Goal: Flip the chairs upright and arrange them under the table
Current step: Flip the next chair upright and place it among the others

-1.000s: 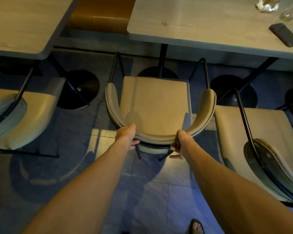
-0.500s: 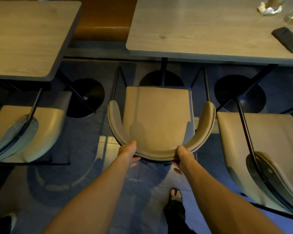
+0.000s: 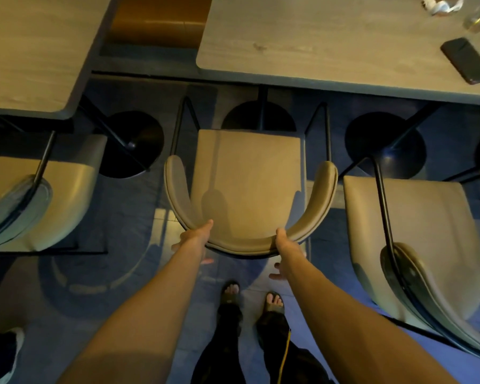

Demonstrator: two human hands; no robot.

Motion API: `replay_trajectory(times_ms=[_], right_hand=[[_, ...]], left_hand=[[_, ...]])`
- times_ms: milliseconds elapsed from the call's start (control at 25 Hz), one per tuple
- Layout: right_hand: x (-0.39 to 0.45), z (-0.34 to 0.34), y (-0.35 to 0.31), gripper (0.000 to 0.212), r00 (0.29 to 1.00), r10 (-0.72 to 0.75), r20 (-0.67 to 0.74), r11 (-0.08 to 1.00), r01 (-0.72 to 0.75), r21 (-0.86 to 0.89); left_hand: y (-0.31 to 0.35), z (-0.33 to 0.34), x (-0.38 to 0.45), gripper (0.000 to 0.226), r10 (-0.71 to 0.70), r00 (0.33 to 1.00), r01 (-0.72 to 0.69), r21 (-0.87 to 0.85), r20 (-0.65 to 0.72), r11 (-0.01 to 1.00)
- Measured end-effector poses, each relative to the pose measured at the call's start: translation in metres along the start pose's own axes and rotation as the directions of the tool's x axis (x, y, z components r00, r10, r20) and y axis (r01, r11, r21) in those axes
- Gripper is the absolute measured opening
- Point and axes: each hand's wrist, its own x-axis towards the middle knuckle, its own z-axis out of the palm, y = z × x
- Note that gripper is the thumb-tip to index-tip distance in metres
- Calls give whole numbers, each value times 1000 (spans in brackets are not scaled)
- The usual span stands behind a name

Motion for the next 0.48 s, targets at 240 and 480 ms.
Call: replay_trajectory(times_ms=[240, 480], right_hand=[[33, -25, -36, 69, 998, -59, -13, 974, 60, 219], [35, -13, -44, 45, 997, -72, 38, 983, 64, 172]], left_hand=[[7, 6, -31, 72, 36, 997, -14, -331, 62, 943], [29, 6, -14, 66, 49, 998, -33, -318, 42, 948]])
